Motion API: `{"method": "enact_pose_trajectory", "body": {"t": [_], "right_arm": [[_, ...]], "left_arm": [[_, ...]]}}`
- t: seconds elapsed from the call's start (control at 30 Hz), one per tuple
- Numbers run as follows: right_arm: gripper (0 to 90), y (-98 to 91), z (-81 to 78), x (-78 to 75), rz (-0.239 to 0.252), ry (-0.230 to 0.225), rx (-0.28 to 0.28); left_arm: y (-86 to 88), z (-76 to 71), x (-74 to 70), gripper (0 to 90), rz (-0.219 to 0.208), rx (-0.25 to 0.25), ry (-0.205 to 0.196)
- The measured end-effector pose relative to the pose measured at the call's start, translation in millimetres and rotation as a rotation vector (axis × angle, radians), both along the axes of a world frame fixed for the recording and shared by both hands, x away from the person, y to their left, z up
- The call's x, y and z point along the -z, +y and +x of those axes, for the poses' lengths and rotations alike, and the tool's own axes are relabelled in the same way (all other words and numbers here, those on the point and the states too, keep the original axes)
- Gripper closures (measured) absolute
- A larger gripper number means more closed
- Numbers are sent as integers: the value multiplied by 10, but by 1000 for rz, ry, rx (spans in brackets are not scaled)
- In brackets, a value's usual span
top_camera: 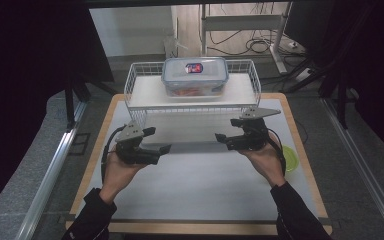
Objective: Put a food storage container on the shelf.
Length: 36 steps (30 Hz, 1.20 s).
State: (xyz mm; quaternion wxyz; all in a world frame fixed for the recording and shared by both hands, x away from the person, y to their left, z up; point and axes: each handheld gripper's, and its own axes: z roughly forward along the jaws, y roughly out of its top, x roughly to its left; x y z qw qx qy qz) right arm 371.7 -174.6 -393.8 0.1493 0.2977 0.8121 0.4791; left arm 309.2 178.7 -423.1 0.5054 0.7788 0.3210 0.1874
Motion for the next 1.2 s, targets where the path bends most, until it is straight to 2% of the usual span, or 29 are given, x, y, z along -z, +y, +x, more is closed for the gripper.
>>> {"method": "enact_pose_trajectory", "body": {"t": [0.17,0.3,0.37,0.5,0.57,0.63,0.77,0.8,0.87,0.97,1.0,1.03,1.07,1.1,1.13,1.17,1.2], "right_arm": [[113,-61,-76,135,-18,13,-10],[87,-101,-106,201,-40,23,-10],[66,-134,-130,240,-45,26,-13],[41,-193,-205,346,-77,42,-14],[39,-203,-217,365,-82,44,-12],[40,-250,-256,443,-84,68,-13],[44,-283,-288,513,-99,63,-23],[44,-294,-314,561,-125,56,-7],[41,-305,-328,590,-136,62,6],[21,-317,-335,608,-151,68,21],[16,-354,-326,617,-148,83,45],[21,-376,-316,618,-138,102,53],[21,-376,-316,618,-138,102,53],[86,-426,-304,614,-130,118,70],[124,-453,-299,610,-129,120,80],[124,-453,-299,610,-129,120,80],[174,-479,-294,606,-124,127,85]], "left_arm": [[24,-132,135,109,13,9,9],[30,-213,230,103,13,22,15],[32,-256,295,96,27,25,18],[60,-358,455,59,22,31,49],[73,-380,491,43,25,32,55],[98,-430,556,30,21,33,70],[115,-473,612,27,20,34,76],[116,-485,629,31,25,34,77],[109,-507,680,32,52,33,87],[98,-520,711,31,67,33,92],[81,-542,739,31,86,34,90],[81,-542,739,31,86,34,90],[72,-552,748,31,91,36,87],[54,-576,763,36,103,41,78],[54,-576,763,40,103,41,78],[44,-589,771,40,108,44,74],[31,-602,786,42,115,47,67]]}}
